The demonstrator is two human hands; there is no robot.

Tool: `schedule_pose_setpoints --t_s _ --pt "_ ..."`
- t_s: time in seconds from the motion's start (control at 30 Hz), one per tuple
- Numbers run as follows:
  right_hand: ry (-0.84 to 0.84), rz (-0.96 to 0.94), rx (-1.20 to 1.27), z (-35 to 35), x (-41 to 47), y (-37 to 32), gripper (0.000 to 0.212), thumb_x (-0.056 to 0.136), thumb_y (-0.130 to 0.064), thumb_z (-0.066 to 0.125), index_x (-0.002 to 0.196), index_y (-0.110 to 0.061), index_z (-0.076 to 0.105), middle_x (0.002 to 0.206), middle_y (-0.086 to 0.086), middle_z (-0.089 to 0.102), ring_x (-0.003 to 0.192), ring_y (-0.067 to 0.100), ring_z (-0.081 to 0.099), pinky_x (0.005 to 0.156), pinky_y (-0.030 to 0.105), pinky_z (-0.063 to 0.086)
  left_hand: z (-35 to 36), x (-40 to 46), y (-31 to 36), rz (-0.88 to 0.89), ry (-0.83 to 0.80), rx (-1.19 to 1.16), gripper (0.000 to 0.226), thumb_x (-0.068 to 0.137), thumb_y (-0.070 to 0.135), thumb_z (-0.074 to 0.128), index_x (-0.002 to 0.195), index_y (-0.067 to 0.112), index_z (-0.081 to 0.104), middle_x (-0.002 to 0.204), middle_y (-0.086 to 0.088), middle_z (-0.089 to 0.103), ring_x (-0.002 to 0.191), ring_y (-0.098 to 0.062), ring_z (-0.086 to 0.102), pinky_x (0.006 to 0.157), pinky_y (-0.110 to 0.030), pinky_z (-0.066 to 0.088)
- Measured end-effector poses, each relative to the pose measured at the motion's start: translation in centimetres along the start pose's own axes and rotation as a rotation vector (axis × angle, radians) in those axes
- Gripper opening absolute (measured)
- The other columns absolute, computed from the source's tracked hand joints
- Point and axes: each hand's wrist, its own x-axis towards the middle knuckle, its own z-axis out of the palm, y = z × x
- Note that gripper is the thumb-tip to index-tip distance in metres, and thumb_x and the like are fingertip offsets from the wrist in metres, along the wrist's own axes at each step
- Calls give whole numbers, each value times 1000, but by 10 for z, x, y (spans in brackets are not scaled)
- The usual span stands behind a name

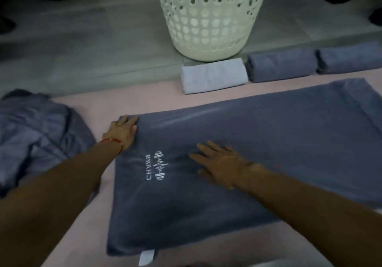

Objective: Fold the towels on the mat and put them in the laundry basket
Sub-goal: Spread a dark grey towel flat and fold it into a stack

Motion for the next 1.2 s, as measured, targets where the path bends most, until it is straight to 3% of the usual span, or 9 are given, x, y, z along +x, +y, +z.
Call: schedule_pose_setpoints --t_s 0.1,0.23,0.47,0.63,0.77,0.87,0.97,1.07,1.2 --pt "68 78 97 31 40 -51 67 98 -60 16 161 -38 11 170 2 -5 156 36 -3 121 61 9 -8 12 -3 -57 17 19 45 106 34 32 151 32 34 157 -8 32 134 -42 35 109 -60 35" --pt "134 179 197 58 53 -73 64 102 -56 29 160 -40 8 169 0 -17 153 38 -20 118 68 -7 -19 31 1 -158 106 -9 35 99 13 47 133 9 49 128 -26 46 120 -46 48 98 -59 46" --pt "139 189 196 56 54 -73 69 100 -56 34 160 -40 7 169 0 -17 153 38 -20 117 70 -6 -33 41 -9 -267 276 -114 31 95 16 59 122 2 62 127 -29 54 115 -49 54 100 -47 46" --pt "255 124 123 53 47 -109 68 94 -53 51 156 -32 31 167 9 12 153 42 7 116 71 7 -14 7 -27 -143 299 -366 40 88 8 58 129 9 58 117 -25 61 107 -40 59 98 -37 47" --pt "483 -231 195 92 44 -182 55 74 -53 64 123 -29 66 129 5 59 130 30 47 107 72 33 13 -53 -43 -9 313 -473 51 82 8 52 133 12 57 123 -17 61 107 -32 63 101 -35 50" --pt "390 -263 96 111 47 -229 48 54 -61 81 95 -37 75 106 0 63 112 27 45 99 74 36 28 -86 -54 82 293 -483 61 81 4 46 142 8 52 138 -16 55 127 -29 54 114 -21 34" --pt "483 -232 49 125 56 -249 14 66 -44 76 75 -34 76 96 -2 63 103 28 50 105 60 25 26 -97 -63 102 113 -571 72 85 -10 47 151 18 42 151 -6 43 140 -20 41 119 -35 32" --pt "615 -232 46 133 61 -250 24 76 -24 50 71 -26 74 80 -2 64 93 29 57 102 60 27 15 -99 -63 193 18 -446 85 76 -18 46 153 18 38 151 -8 40 141 -23 36 118 -20 24" --pt "666 -221 289 126 52 -236 10 74 -27 64 77 -26 73 73 -7 64 85 22 62 89 46 33 3 -93 -61 282 11 -230 95 66 -20 46 152 21 41 141 -16 43 131 -34 43 117 -26 27"
